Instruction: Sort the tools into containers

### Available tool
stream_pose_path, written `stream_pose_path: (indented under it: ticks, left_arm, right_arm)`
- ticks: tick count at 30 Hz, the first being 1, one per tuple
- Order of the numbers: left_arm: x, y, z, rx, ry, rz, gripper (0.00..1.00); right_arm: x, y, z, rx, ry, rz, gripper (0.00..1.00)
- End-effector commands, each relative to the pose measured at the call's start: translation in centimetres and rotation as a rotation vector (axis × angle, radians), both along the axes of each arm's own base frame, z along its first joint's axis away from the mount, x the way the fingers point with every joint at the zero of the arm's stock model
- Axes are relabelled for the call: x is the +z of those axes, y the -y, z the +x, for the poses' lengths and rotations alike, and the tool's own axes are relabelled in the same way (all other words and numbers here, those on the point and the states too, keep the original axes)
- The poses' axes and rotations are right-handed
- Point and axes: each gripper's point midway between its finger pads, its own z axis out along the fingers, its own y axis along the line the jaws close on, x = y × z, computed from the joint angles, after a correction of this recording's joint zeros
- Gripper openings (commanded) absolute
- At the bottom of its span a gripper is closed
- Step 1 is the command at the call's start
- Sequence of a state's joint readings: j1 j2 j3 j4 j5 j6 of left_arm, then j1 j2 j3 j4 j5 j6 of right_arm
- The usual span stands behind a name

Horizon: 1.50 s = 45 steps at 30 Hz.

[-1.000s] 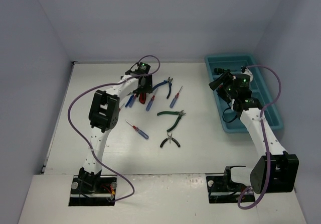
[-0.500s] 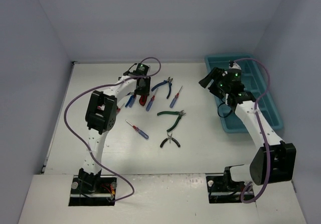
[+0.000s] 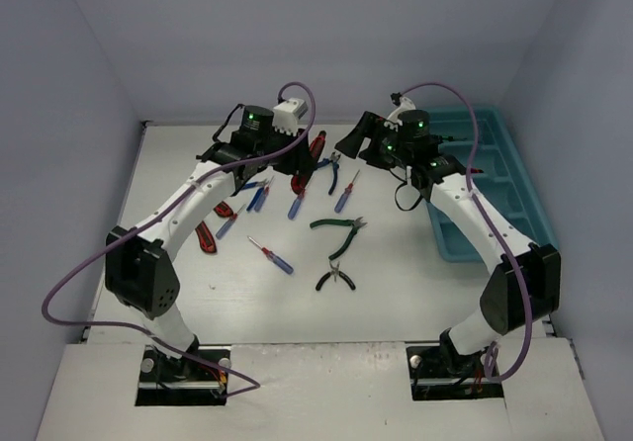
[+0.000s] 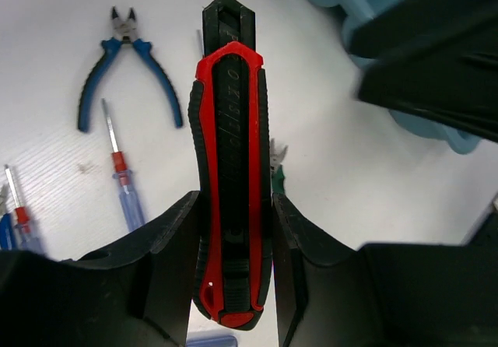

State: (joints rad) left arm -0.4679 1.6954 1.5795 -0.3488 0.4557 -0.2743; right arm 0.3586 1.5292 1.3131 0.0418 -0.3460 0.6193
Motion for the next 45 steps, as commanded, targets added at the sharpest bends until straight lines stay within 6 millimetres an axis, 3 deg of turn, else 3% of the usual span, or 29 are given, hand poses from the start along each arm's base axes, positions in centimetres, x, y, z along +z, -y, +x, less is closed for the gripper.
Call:
stream_pose_path:
  ticks: [1,9,16,19,25,32,39,43,45]
  left_arm:
    - [4.8,1.9,-1.6,-0.098,0.119,-0.112,0.19]
    - [5.6,2.7,-2.1,-0.104,0.129,-0.146,0.19]
    - [6.6,3.0,-2.1,-0.111,0.152,-0.166,0.18]
    - [6.9,3.0,-2.2,-0.114,0.160,-0.170,0.19]
    - [6.8,3.0,-2.1,-0.102,0.161,-0.167,0.19]
    - [6.5,3.0,-2.3,-0.095,0.163,-0.161,0.19]
    - [5.7,1.5,-2.7,-0.033,0.153,-0.119,0.61]
    - [3.6,-0.6,-2.9,0.057,0.114,-0.039,0.76]
    - [1.9,-2.2,-3.0,0.122,0.081,0.019,0.78]
  right_arm:
    - [4.7,-2.5,1.2,0.041,0.120,0.092,0.71]
    - [4.7,-5.2,0.9,0.083,0.117,0.116,0.70]
    - [3.4,-6.6,0.5,0.104,0.083,0.127,0.66]
    - [2.8,-6.9,0.3,0.107,0.068,0.131,0.59]
    - [2.2,-7.1,-0.3,0.105,0.049,0.136,0.30]
    - [1.5,-6.8,-0.4,0.096,0.034,0.130,0.02]
    - [2.2,-2.5,2.0,-0.011,0.061,0.124,0.00]
    - [3.0,3.4,4.6,-0.150,0.079,0.131,0.00]
    - [3.2,7.6,6.1,-0.256,0.090,0.126,0.00]
